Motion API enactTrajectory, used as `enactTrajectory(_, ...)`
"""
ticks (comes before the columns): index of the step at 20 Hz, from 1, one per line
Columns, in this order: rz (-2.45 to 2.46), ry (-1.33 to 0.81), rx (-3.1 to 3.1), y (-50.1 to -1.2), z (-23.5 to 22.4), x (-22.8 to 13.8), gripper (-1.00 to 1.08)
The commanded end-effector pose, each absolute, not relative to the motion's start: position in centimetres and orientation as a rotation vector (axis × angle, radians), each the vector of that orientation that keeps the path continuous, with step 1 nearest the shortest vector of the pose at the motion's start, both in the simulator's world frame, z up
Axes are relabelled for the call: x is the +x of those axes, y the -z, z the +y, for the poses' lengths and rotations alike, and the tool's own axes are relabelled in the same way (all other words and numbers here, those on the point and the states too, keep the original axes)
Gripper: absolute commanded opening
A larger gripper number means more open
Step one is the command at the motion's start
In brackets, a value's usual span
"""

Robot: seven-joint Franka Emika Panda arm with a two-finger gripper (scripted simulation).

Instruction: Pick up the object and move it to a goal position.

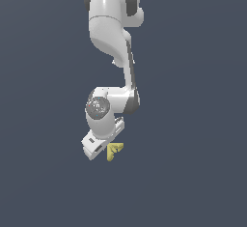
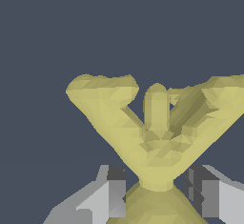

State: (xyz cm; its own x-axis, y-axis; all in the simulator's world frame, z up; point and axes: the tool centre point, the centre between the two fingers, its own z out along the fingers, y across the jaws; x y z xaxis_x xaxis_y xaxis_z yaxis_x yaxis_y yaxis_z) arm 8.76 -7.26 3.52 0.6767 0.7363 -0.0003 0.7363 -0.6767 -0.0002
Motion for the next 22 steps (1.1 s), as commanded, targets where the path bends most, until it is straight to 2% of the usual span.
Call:
enactTrajectory(1,-1.263,0.000,-2.876,-3.5,-7.3,8.8,-1.00)
enactTrajectory(11,-1.263,0.000,-2.876,-5.1,-7.6,9.2,-1.00)
enactTrajectory(22,-1.263,0.000,-2.876,-12.6,-9.5,11.5,-1.00)
